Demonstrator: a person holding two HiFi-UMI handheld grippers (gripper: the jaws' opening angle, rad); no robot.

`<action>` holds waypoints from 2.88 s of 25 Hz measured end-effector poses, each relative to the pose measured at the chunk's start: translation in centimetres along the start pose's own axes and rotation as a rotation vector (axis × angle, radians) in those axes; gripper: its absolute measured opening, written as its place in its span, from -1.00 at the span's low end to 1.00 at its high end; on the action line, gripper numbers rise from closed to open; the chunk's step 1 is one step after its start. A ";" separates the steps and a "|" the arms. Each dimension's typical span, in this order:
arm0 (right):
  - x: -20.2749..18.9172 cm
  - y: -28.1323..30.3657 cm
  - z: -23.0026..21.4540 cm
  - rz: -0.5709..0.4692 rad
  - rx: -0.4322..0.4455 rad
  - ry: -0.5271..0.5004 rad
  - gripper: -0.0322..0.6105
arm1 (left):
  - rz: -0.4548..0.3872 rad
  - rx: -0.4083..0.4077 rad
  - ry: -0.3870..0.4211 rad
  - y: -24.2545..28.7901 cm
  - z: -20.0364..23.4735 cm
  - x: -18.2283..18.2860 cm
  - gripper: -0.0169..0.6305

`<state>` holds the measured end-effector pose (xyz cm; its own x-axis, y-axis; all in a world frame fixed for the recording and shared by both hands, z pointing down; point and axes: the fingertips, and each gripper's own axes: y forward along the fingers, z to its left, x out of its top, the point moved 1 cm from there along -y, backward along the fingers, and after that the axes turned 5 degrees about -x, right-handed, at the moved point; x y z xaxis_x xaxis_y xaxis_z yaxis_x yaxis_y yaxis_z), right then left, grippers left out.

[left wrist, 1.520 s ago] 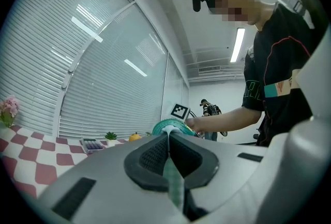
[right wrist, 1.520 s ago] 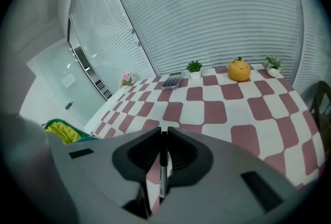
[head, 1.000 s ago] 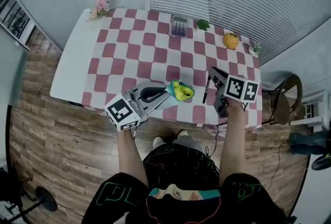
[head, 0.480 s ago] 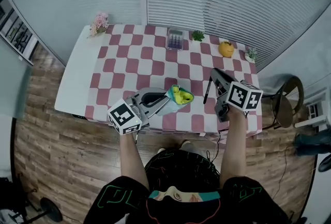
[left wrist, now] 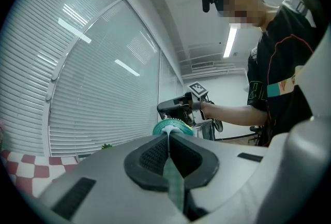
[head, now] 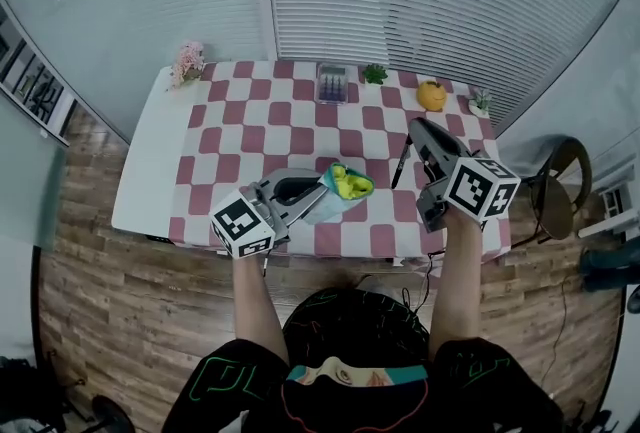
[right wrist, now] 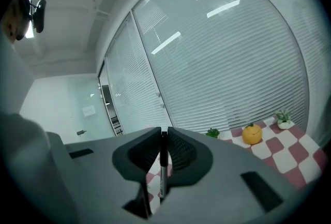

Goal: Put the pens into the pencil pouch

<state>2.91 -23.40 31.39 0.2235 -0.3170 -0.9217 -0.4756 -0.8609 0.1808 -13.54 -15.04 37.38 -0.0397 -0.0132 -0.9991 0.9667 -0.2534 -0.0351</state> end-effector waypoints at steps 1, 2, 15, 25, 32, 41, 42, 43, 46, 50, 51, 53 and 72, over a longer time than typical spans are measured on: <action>0.4 -0.1 0.3 -0.015 0.007 -0.003 -0.76 | -0.001 -0.002 0.001 0.1 0.1 0.1 -0.95; 0.8 -0.2 0.6 -0.029 0.015 -0.006 -0.77 | -0.002 -0.003 0.003 0.1 0.1 0.1 -0.95; 5.0 -1.8 4.5 -0.192 0.104 0.010 -0.76 | -0.002 0.002 0.017 0.2 0.2 0.4 -0.95; 5.0 -1.2 8.0 -0.214 0.200 0.015 -0.76 | -0.020 0.020 0.019 0.0 0.3 0.6 -0.95; 4.1 -0.7 9.8 -0.206 0.249 0.016 -0.76 | -0.057 0.031 0.006 0.0 0.0 0.9 -0.95; 2.6 0.0 11.6 -0.194 0.284 -0.007 -0.76 | -0.078 0.056 0.007 -0.5 0.1 1.3 -0.95; 2.5 0.0 11.7 -0.197 0.288 -0.009 -0.76 | -0.079 0.062 0.009 -0.6 0.1 1.4 -0.95; 2.4 0.0 11.9 -0.199 0.292 -0.012 -0.76 | -0.079 0.066 0.010 -0.6 0.2 1.4 -0.95; 2.1 0.1 12.2 -0.199 0.298 -0.027 -0.76 | -0.093 0.071 0.007 -0.6 0.2 1.5 -0.95; 1.4 0.3 12.2 -0.185 0.299 -0.025 -0.76 | -0.126 0.091 -0.006 -0.9 0.7 1.8 -0.95; 1.2 0.4 12.2 -0.182 0.298 -0.025 -0.76 | -0.133 0.097 -0.009 -0.9 0.9 1.9 -0.95; 0.9 0.5 12.2 -0.175 0.299 -0.021 -0.76 | -0.142 0.108 -0.005 -1.0 1.1 2.2 -0.95; -3.2 1.8 13.1 0.003 0.317 -0.067 -0.76 | -0.108 0.181 0.048 -1.3 1.3 2.1 -0.95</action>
<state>-9.79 -18.69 30.18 0.1707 -0.2833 -0.9437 -0.7197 -0.6900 0.0769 -15.17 -16.02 35.31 -0.1240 0.0680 -0.9899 0.8961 -0.4208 -0.1412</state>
